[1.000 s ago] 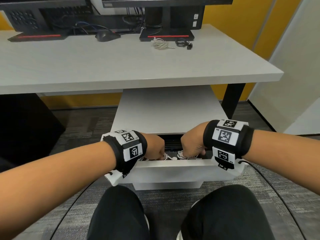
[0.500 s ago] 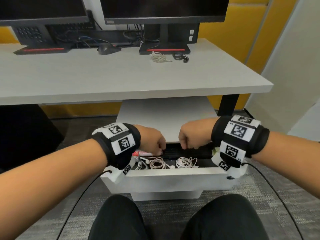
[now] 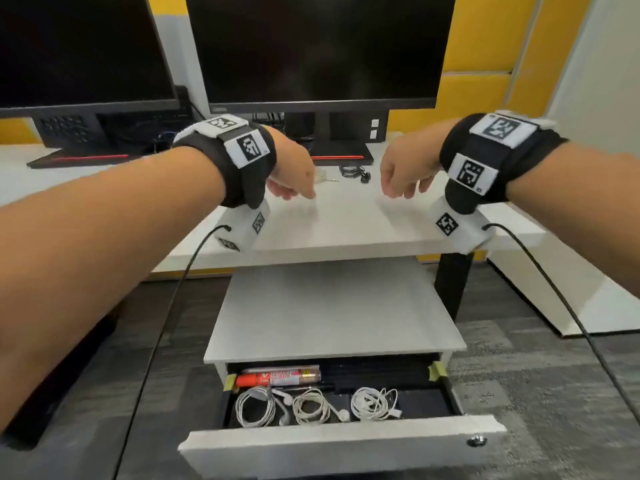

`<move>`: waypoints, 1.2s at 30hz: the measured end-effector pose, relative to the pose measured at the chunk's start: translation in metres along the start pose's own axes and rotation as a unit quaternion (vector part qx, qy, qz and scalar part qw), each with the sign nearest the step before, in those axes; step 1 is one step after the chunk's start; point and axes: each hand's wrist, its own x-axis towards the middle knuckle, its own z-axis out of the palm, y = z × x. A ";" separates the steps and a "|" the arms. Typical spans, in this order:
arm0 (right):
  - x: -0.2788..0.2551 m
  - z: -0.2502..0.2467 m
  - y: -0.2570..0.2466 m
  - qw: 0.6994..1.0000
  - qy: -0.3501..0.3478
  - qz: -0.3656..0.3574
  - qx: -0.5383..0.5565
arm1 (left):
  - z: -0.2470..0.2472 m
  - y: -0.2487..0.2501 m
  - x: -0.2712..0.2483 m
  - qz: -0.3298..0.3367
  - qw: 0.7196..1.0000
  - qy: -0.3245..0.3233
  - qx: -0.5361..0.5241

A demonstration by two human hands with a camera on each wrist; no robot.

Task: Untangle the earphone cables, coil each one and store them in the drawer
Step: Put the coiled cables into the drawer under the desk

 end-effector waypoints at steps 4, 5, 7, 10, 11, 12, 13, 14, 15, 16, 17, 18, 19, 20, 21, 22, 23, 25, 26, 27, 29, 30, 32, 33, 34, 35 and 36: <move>0.043 -0.016 0.001 0.998 0.024 0.033 -0.057 | -0.017 -0.002 0.033 -0.044 0.996 0.010 0.074; 0.054 -0.020 0.001 0.997 0.026 0.034 -0.067 | -0.018 -0.002 0.041 -0.047 0.994 0.012 0.095; 0.072 -0.021 -0.002 0.996 0.019 0.031 -0.087 | -0.019 -0.002 0.056 -0.050 0.990 0.011 0.133; 0.093 -0.015 -0.007 0.986 -0.002 0.006 -0.167 | -0.016 -0.003 0.074 -0.059 0.983 0.007 0.172; 0.100 -0.012 -0.009 0.979 -0.008 0.001 -0.203 | -0.015 -0.004 0.081 -0.060 0.982 0.006 0.177; 0.107 -0.009 -0.010 0.971 -0.014 -0.002 -0.240 | -0.014 -0.004 0.086 -0.061 0.982 0.005 0.178; 0.113 -0.006 -0.011 0.961 -0.017 -0.004 -0.275 | -0.014 -0.004 0.090 -0.060 0.983 0.002 0.175; 0.117 -0.004 -0.011 0.952 -0.021 -0.006 -0.305 | -0.013 -0.005 0.094 -0.055 0.983 -0.003 0.175; 0.118 -0.004 -0.012 0.944 -0.024 -0.010 -0.328 | -0.012 -0.006 0.097 -0.053 0.983 -0.012 0.176; 0.118 -0.004 -0.012 0.939 -0.023 -0.015 -0.344 | -0.012 -0.007 0.100 -0.054 0.983 -0.027 0.176; 0.118 -0.004 -0.011 0.935 -0.023 -0.022 -0.353 | -0.011 -0.010 0.103 -0.055 0.981 -0.042 0.180; 0.117 -0.004 -0.010 0.934 -0.024 -0.029 -0.354 | -0.010 -0.011 0.105 -0.054 0.981 -0.053 0.181; 0.116 -0.004 -0.009 0.936 -0.029 -0.031 -0.349 | -0.009 -0.012 0.106 -0.050 0.981 -0.058 0.176; 0.116 -0.003 -0.009 0.939 -0.035 -0.032 -0.340 | -0.008 -0.012 0.106 -0.047 0.982 -0.061 0.171; 0.115 -0.002 -0.009 0.942 -0.036 -0.036 -0.333 | -0.006 -0.012 0.106 -0.044 0.983 -0.063 0.168; 0.114 -0.001 -0.009 0.943 -0.032 -0.039 -0.329 | -0.005 -0.011 0.105 -0.040 0.983 -0.065 0.164; 0.111 0.000 -0.010 0.945 -0.027 -0.038 -0.323 | -0.004 -0.010 0.103 -0.038 0.983 -0.066 0.165; 0.104 0.003 -0.009 0.954 -0.018 -0.034 -0.297 | -0.001 -0.007 0.096 -0.033 0.983 -0.066 0.167; 0.099 0.005 -0.009 0.958 -0.011 -0.032 -0.286 | 0.001 -0.005 0.091 -0.030 0.983 -0.068 0.169; 0.093 0.006 -0.009 0.960 0.001 -0.032 -0.277 | 0.003 -0.003 0.088 -0.028 0.982 -0.070 0.173; 0.080 0.010 -0.011 0.966 0.006 -0.031 -0.256 | 0.008 0.001 0.075 -0.022 0.980 -0.066 0.185; 0.074 0.012 -0.013 0.970 0.004 -0.036 -0.241 | 0.010 0.003 0.070 -0.015 0.980 -0.059 0.190; 0.060 0.015 -0.016 0.975 -0.001 -0.041 -0.220 | 0.014 0.007 0.059 0.001 0.980 -0.044 0.194; 0.052 0.017 -0.018 0.976 -0.001 -0.045 -0.211 | 0.015 0.009 0.052 0.009 0.980 -0.038 0.197; 0.044 0.020 -0.019 0.979 -0.004 -0.047 -0.198 | 0.018 0.011 0.043 0.019 0.980 -0.035 0.195; 0.036 0.022 -0.021 0.983 -0.007 -0.044 -0.179 | 0.019 0.013 0.034 0.029 0.980 -0.034 0.192; 0.028 0.023 -0.022 0.987 -0.013 -0.039 -0.158 | 0.021 0.015 0.025 0.043 0.981 -0.035 0.184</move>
